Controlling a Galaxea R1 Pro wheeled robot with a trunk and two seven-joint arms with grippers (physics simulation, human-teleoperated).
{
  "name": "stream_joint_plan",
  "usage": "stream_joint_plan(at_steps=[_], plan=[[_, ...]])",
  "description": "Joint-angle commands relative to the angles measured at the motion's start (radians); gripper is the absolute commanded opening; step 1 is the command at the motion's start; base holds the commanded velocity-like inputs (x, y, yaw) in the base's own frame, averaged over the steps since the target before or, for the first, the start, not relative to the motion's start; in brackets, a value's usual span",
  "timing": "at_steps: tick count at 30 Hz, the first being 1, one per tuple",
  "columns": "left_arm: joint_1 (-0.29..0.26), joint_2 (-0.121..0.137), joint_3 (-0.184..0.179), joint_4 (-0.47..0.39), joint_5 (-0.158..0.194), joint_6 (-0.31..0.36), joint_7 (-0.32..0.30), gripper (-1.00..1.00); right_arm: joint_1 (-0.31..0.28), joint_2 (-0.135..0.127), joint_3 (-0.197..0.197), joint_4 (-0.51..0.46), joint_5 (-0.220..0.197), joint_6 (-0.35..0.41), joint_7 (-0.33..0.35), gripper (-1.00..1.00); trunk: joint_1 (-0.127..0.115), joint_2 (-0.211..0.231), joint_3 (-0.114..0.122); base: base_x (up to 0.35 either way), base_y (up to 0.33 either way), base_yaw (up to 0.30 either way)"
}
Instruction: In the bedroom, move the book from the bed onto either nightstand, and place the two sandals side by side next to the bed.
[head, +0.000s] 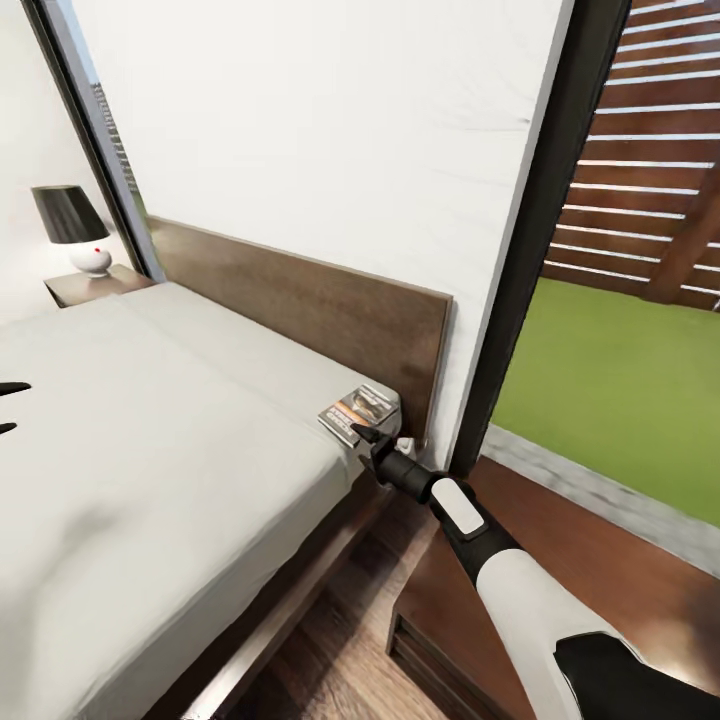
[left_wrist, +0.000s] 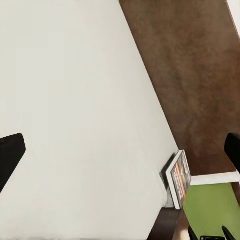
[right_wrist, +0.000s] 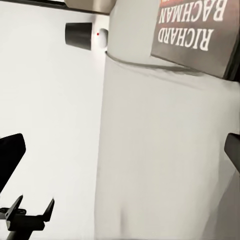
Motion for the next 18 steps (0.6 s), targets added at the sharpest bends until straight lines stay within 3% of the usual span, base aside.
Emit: stream_joint_plan(at_steps=[1,18], plan=[[-0.002,0.001,-0.006,0.002,-0.003,0.0,-0.009,1.0,-0.001,0.0,0.001,0.0,-0.006,0.003,0.0,1.0,0.0,0.0,-0.001,0.0,0.0,0.186],[-0.002,0.0,-0.005,0.001,-0.002,-0.002,-0.009,1.0,0.0,-0.002,-0.008,0.001,-0.007,0.005,0.0,1.0,0.0,0.0,-0.001,0.0,0.0,0.042]])
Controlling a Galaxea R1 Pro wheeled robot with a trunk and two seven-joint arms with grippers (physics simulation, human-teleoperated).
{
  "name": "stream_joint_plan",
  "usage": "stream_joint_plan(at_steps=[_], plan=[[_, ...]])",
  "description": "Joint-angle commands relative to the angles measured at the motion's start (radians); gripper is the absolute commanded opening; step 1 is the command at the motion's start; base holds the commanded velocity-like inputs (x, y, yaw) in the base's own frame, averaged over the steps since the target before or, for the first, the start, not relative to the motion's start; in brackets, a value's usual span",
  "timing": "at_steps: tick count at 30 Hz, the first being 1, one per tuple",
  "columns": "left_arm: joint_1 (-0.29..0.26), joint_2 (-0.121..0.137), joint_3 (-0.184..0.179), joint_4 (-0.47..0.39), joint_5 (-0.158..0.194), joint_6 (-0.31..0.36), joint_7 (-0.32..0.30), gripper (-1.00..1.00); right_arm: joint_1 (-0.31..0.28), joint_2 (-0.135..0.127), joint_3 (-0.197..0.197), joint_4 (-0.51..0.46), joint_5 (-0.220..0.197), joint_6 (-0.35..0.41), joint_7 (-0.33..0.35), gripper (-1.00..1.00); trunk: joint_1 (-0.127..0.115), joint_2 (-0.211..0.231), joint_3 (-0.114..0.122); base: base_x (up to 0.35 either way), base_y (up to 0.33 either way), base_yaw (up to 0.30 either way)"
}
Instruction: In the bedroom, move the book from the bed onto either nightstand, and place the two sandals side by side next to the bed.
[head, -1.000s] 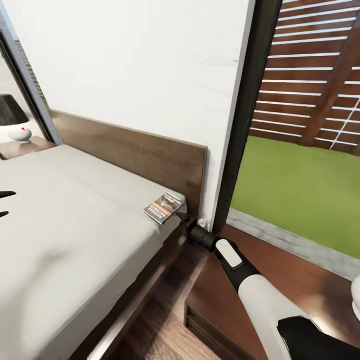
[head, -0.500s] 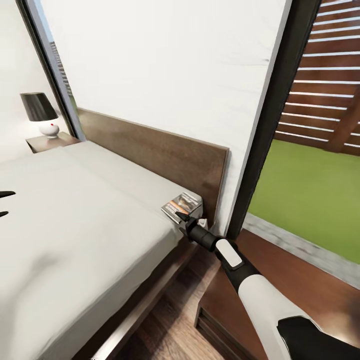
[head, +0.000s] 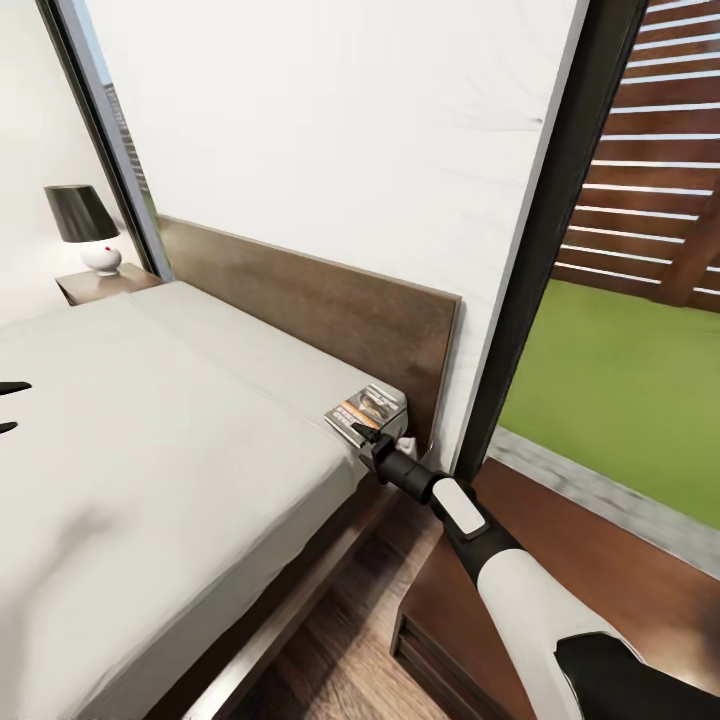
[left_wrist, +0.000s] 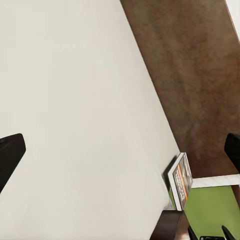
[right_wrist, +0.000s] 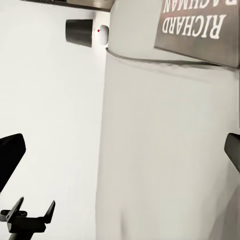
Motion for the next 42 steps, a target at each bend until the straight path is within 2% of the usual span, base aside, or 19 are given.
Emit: stream_joint_plan(at_steps=[1,3,7,11,15,16,25,42], plan=[[-0.002,0.001,-0.006,0.002,-0.003,-0.001,-0.009,1.0,-0.001,-0.001,-0.003,0.0,-0.005,0.003,0.001,1.0,0.0,0.0,-0.001,0.0,0.0,0.003],[-0.002,0.001,-0.006,0.002,-0.002,-0.001,-0.009,1.0,-0.001,-0.001,-0.014,0.002,-0.004,0.002,0.0,1.0,0.0,0.0,-0.001,0.0,0.0,0.002],[-0.002,0.001,-0.006,0.001,-0.002,-0.001,-0.009,1.0,-0.001,-0.004,-0.067,0.013,-0.002,0.002,-0.001,1.0,0.0,0.0,-0.001,0.0,0.0,0.0],[-0.002,0.001,-0.006,-0.003,0.0,-0.001,-0.009,1.0,-0.002,-0.014,-0.096,0.019,-0.002,0.001,-0.007,1.0,0.0,0.0,-0.001,0.0,0.0,0.0],[-0.002,0.001,-0.006,-0.006,0.002,0.0,-0.01,1.0,-0.009,-0.019,-0.111,0.023,-0.004,-0.008,-0.046,1.0,0.0,0.0,-0.001,0.0,0.0,0.0],[-0.002,0.002,-0.006,-0.007,0.003,0.0,-0.01,1.0,-0.014,-0.021,-0.116,0.024,-0.007,-0.025,-0.073,1.0,0.0,0.0,-0.001,0.0,0.0,0.0],[-0.002,0.002,-0.005,-0.007,0.003,-0.001,-0.011,1.0,-0.035,-0.024,-0.122,0.025,-0.022,-0.102,-0.143,1.0,0.0,0.0,-0.001,0.0,0.0,0.0],[-0.002,0.004,-0.004,0.003,0.001,-0.001,-0.008,1.0,-0.042,-0.025,-0.124,0.026,-0.024,-0.121,-0.157,1.0,0.0,0.0,-0.001,0.0,0.0,0.0]])
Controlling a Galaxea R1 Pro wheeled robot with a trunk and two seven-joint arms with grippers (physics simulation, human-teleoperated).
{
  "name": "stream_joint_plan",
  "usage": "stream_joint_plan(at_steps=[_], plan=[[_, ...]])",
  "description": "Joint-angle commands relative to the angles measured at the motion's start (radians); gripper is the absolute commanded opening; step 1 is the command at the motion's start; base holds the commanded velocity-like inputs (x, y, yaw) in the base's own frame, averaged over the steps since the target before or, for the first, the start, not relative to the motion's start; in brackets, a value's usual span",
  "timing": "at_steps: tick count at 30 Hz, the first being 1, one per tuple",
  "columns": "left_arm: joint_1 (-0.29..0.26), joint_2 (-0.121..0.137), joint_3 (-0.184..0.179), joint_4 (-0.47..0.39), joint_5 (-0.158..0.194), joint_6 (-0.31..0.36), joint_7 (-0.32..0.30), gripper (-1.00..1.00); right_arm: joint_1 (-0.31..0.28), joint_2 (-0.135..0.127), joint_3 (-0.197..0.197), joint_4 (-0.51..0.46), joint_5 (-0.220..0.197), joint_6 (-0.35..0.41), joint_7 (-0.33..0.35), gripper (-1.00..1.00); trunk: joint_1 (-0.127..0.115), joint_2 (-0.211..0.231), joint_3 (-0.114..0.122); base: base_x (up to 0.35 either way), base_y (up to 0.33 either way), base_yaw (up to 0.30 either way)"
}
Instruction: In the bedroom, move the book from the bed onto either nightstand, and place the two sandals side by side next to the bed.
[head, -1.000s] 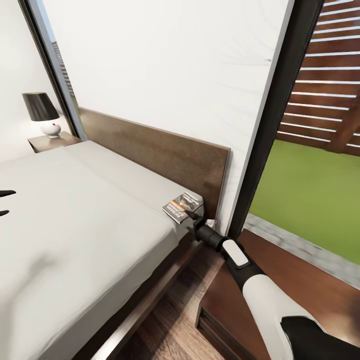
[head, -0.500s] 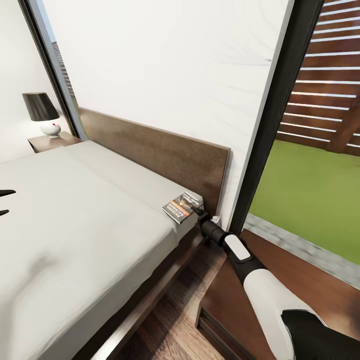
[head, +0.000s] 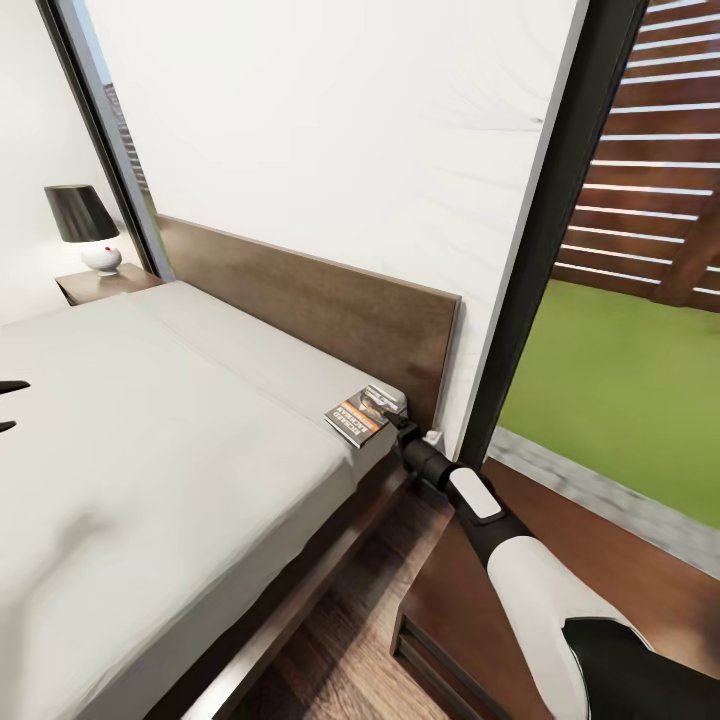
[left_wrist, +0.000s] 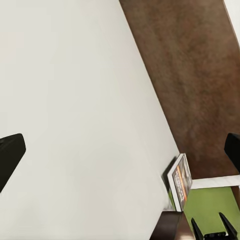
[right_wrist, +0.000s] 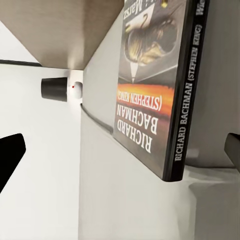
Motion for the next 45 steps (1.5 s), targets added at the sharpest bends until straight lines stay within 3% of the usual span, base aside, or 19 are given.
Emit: stream_joint_plan(at_steps=[1,22,39,45], plan=[[-0.002,0.001,-0.005,0.003,-0.003,0.0,-0.008,1.0,-0.001,0.001,-0.005,0.0,-0.005,0.007,0.001,1.0,0.0,0.0,-0.001,0.0,0.0,0.0],[-0.002,0.014,-0.006,0.018,-0.006,0.004,-0.007,1.0,-0.001,-0.013,-0.006,0.0,-0.005,0.007,-0.019,1.0,0.0,0.0,-0.001,0.0,0.0,0.0],[-0.002,0.015,-0.004,0.013,0.0,0.008,-0.007,1.0,-0.001,-0.013,-0.013,0.002,-0.004,0.006,-0.064,1.0,0.0,0.0,-0.001,0.0,0.0,0.0],[-0.002,0.016,-0.004,0.011,0.002,0.009,-0.007,1.0,-0.012,-0.013,-0.017,0.003,-0.004,0.006,-0.108,1.0,0.0,0.0,-0.001,0.0,0.0,0.0]])
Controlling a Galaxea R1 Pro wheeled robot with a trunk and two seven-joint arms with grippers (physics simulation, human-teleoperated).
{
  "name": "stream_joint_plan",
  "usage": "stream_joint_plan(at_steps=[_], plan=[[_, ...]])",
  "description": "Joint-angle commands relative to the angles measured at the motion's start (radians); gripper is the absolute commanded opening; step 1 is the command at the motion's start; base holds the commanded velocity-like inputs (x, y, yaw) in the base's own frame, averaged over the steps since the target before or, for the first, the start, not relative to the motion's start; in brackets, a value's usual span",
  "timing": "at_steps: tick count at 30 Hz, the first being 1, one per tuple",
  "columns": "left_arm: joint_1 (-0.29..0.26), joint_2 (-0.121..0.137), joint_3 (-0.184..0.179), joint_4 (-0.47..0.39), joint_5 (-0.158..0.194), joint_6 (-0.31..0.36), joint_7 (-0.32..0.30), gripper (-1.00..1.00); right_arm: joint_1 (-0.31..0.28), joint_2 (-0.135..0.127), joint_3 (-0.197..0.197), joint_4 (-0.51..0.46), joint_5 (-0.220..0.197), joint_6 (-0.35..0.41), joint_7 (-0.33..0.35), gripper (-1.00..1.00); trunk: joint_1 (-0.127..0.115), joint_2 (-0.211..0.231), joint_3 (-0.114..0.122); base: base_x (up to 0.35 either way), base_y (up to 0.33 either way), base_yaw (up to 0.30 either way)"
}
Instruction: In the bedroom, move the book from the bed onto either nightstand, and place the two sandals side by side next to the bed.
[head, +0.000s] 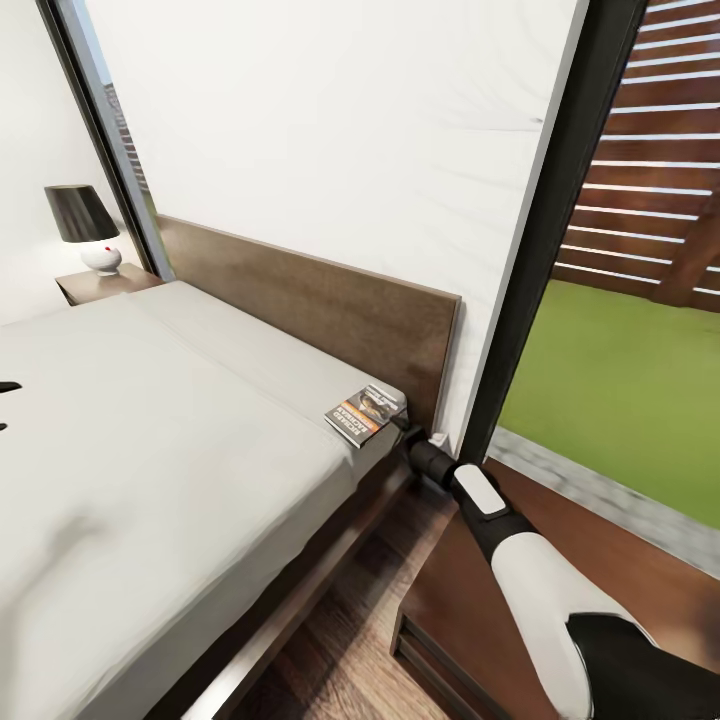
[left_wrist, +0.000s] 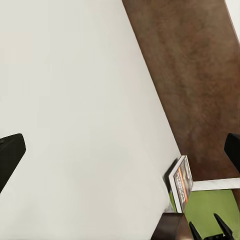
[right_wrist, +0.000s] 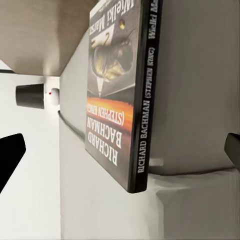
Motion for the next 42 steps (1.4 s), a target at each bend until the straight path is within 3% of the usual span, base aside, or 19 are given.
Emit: stream_joint_plan(at_steps=[1,21,42], plan=[[-0.002,0.002,-0.006,0.002,-0.003,0.0,-0.009,1.0,-0.004,0.001,-0.006,0.0,-0.003,0.006,-0.006,1.0,0.0,0.0,-0.001,0.0,0.0,0.0],[-0.002,0.031,-0.001,-0.003,-0.002,0.0,-0.009,1.0,-0.043,0.002,-0.009,0.06,-0.012,-0.026,-0.024,1.0,0.0,0.0,-0.001,0.0,0.0,0.0],[-0.002,0.035,0.0,-0.036,-0.01,-0.003,-0.008,1.0,-0.043,0.002,-0.017,0.062,-0.012,-0.025,-0.023,1.0,0.0,0.0,-0.001,0.0,0.0,0.0]])
